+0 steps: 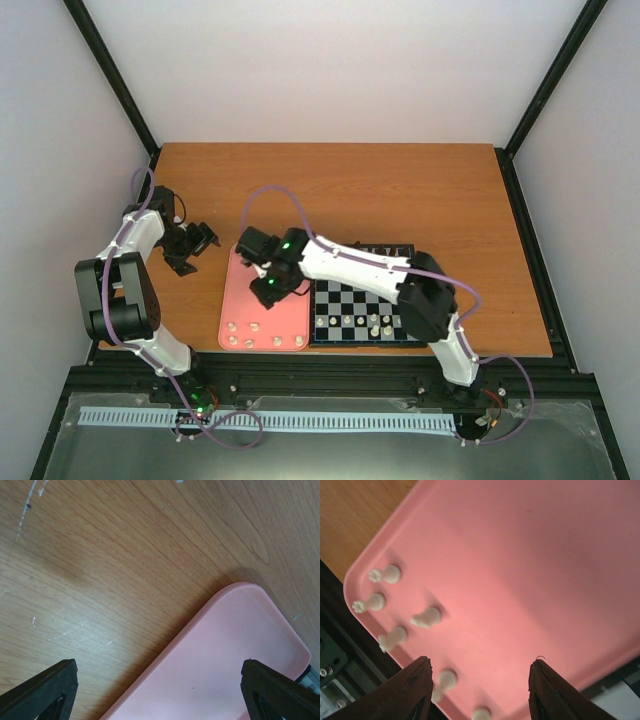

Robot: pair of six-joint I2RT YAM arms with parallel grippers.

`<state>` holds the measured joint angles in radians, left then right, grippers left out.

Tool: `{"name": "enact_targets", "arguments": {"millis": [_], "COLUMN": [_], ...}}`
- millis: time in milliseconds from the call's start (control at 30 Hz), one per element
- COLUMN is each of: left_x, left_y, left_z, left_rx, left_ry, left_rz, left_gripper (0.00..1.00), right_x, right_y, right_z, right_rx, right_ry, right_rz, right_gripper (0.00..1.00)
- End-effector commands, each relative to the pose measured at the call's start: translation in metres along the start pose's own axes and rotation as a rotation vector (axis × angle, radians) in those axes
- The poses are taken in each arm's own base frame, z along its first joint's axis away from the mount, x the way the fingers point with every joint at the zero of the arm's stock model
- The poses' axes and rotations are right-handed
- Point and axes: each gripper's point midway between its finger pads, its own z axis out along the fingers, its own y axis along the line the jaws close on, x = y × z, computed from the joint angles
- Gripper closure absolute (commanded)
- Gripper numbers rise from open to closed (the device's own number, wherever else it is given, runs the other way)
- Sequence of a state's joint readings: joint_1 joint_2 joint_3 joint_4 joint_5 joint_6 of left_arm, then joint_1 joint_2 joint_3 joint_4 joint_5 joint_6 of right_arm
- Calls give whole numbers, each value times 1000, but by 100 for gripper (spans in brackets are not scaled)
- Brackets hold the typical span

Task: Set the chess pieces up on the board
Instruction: Pick up the chess piece from the storage box.

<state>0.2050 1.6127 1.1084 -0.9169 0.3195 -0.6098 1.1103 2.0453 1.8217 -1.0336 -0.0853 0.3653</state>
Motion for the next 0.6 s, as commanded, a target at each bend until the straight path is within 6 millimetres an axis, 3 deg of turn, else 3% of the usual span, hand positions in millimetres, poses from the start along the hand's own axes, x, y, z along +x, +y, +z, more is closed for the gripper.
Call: {"name": "enact_targets", "arguments": {"millis": [0,100,267,433,567], "left_x": [-4,-3,-2,-2,-3], "left_y": [-3,-2,0,-1,0], "left_z": [-8,-8,-6,-4,-2], "left_rx": [8,6,5,6,2], "left_ry": [-18,-19,-18,-12,-7], "left_rz": [3,4,2,1,-1], "left_gripper": [0,0,0,0,0], "right_x": [-14,-10,-6,4,10], "right_y": [37,46,67,71,73], "right_z": [24,42,54,74,81], "right_rx": [-80,-101,-161,-176,-194], "right_ry": [-15,26,45,109,135], "right_rz": [-112,-155,-213,-229,-232], "right_gripper": [48,48,49,50,56]}}
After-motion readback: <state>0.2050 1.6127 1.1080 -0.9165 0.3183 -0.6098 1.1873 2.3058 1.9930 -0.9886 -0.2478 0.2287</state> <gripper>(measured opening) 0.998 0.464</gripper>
